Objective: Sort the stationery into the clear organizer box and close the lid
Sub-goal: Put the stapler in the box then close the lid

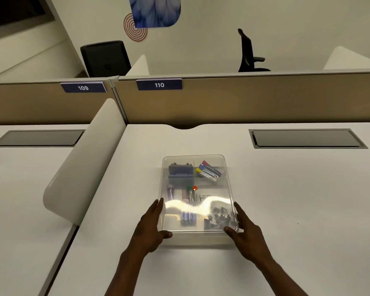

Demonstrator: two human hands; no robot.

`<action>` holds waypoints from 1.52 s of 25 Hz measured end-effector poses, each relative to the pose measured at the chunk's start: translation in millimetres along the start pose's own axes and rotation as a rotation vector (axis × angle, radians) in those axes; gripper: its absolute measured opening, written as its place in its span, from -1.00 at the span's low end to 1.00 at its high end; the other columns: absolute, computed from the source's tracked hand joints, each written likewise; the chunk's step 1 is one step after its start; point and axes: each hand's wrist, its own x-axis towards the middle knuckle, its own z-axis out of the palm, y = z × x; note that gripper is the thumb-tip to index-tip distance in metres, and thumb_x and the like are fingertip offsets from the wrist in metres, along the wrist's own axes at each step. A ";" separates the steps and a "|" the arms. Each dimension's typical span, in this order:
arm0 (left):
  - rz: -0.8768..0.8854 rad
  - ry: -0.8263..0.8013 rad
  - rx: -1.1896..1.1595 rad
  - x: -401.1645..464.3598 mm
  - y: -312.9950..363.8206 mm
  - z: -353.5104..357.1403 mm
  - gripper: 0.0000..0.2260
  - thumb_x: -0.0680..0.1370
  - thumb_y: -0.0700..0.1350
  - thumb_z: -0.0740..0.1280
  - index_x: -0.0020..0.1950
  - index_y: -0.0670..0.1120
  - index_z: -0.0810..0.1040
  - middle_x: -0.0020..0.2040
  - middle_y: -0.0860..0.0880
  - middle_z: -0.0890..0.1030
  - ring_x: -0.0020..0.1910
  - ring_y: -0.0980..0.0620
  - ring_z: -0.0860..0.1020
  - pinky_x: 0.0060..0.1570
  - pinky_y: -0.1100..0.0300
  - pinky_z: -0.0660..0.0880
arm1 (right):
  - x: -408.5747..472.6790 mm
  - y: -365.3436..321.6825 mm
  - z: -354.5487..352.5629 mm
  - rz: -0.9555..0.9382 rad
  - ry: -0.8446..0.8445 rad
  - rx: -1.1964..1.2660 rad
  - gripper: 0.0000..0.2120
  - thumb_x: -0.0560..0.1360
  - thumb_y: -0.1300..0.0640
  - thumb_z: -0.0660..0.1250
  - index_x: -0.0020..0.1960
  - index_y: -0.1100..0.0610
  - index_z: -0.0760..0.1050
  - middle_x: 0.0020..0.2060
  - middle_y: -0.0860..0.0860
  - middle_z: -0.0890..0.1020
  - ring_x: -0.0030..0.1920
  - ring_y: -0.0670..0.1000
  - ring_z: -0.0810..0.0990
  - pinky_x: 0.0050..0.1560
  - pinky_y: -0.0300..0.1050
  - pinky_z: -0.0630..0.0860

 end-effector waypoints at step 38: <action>0.247 0.364 0.462 73.3 26.3 48.1 -0.38 0.50 0.46 -0.04 0.45 0.21 0.38 0.52 0.03 0.35 0.48 -0.09 0.30 0.39 -0.16 0.28 | 72.4 -39.5 47.7 -0.202 0.089 -0.744 -0.03 0.38 -0.60 -0.04 0.62 -0.09 -0.06 0.59 0.24 0.05 0.59 0.26 0.04 0.44 0.20 0.27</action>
